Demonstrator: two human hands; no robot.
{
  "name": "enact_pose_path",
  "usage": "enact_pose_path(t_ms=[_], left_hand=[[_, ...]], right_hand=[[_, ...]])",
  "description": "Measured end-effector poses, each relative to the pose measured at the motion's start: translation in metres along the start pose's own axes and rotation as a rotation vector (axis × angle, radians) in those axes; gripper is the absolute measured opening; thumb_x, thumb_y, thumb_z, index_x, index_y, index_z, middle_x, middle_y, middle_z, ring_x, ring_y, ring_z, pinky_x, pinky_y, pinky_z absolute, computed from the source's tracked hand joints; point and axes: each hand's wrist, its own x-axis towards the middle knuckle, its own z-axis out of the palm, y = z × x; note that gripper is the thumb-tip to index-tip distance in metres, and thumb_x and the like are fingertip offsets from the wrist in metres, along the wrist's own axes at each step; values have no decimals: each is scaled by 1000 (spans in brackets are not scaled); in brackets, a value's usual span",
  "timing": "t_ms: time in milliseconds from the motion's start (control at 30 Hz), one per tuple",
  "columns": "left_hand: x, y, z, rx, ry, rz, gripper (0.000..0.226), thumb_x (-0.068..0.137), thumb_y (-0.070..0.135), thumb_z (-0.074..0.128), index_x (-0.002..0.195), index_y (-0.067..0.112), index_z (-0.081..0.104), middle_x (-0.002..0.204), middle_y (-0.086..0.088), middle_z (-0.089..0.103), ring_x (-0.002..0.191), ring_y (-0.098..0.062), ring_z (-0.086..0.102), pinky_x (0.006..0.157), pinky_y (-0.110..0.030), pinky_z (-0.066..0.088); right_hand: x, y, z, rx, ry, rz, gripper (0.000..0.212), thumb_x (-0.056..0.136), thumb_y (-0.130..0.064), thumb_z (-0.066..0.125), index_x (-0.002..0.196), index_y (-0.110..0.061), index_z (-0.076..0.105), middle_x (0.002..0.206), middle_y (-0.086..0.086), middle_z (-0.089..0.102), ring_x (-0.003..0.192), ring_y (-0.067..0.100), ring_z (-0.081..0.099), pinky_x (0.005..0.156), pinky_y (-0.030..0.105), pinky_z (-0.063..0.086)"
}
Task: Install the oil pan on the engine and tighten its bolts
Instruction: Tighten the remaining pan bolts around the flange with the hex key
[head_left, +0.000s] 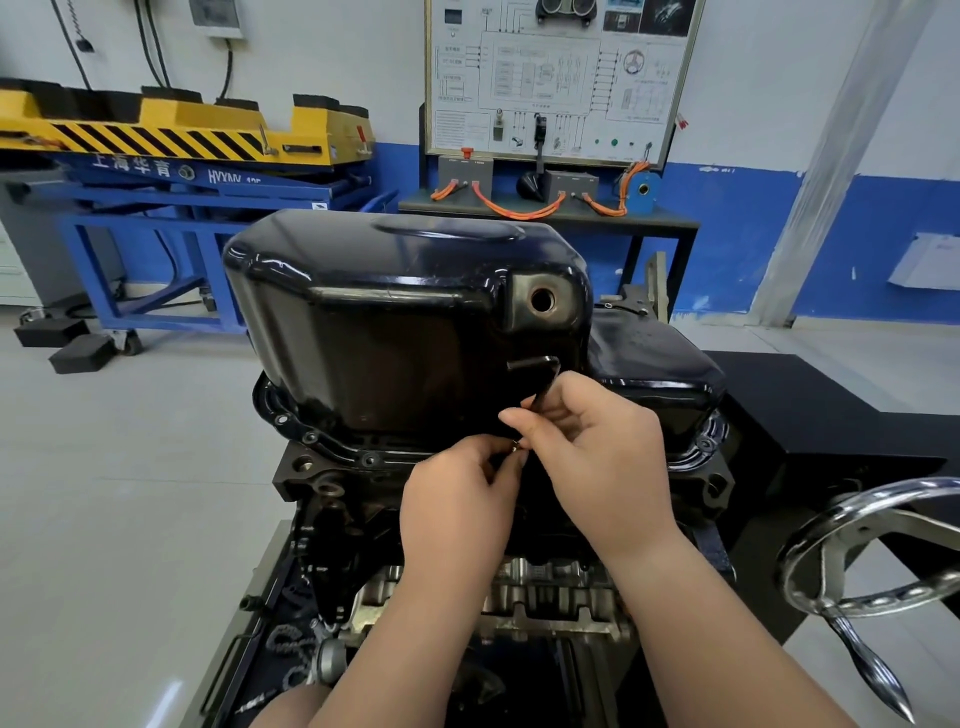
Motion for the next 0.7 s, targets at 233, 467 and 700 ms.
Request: enact_pose_path(t_ms=[233,467,700], left_hand=[[5,8,-8,-71,52,85,22,81,37,63,61,38,55,55,21,54,53,1,51,49,-12,38],[12,7,-7,-42,49,118,16,81,40,62,81,27,72,47,14,48,48,1,50,45,-12,35],[20,6,-12,-73,-16,136,12,78,38,71,77,26,73,43,12,47,48,0,49,46,-12,37]], right_hand=[[4,-2,0,-68,-7,1,24,76,-29,75,67,-13,59,60,-6,62,59,11,61,58,39,53],[8,-15,-15,-23,-119,-13,17,86,-24,65,102,-26,67,89,-13,70,56,9,60,59,25,52],[26,-34,-32,108,-211,-94,34,90,-3,55,105,-33,59,90,-10,70,51,8,60,57,16,51]])
